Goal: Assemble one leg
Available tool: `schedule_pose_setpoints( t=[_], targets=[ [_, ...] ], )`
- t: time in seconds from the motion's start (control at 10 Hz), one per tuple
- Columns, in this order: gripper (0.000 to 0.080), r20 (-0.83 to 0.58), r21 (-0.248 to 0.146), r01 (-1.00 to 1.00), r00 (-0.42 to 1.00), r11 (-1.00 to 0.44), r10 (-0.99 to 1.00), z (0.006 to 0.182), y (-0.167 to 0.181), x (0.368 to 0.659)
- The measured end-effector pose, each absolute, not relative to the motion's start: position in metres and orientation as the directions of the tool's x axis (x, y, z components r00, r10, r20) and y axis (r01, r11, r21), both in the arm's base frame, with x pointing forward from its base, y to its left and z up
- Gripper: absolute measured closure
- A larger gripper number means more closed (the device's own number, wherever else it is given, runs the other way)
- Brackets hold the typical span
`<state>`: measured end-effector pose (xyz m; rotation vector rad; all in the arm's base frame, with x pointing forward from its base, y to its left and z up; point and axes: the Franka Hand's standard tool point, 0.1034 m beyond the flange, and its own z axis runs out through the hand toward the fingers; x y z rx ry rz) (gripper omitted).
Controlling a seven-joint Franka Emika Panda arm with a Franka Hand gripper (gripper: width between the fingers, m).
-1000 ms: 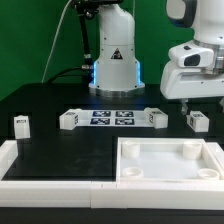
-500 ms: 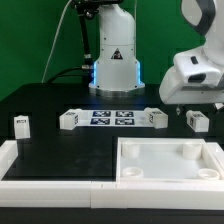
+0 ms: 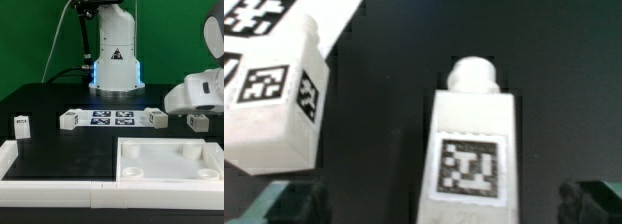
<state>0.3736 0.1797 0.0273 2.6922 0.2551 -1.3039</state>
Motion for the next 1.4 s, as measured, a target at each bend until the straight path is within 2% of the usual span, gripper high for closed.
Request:
schedule_pose_setpoints(
  t=[0.5,0.9,1.0,1.1,1.2,1.4],
  targets=[
    [0.0151,-0.786,0.048,0.213,0.612,-0.976,0.095,0.012,0.177,0.361],
    [0.0181,-0.787,0.057,0.208,0.611,-0.976,0.085,0.011,0.177,0.359],
    [0.0360,-0.787,0.057,0.208,0.611,-0.976,0.085,0.011,0.177,0.359],
    [0.0360,-0.787,0.057,0.208,0.611,-0.976,0.085,0.011,0.177,0.359],
    [0.0511,-0.787,0.056,0.208,0.611,-0.976,0.085,0.011,0.177,0.360],
    [0.0509,-0.787,0.056,0.208,0.611,-0.976,0.085,0.011,0.177,0.360]
  ],
)
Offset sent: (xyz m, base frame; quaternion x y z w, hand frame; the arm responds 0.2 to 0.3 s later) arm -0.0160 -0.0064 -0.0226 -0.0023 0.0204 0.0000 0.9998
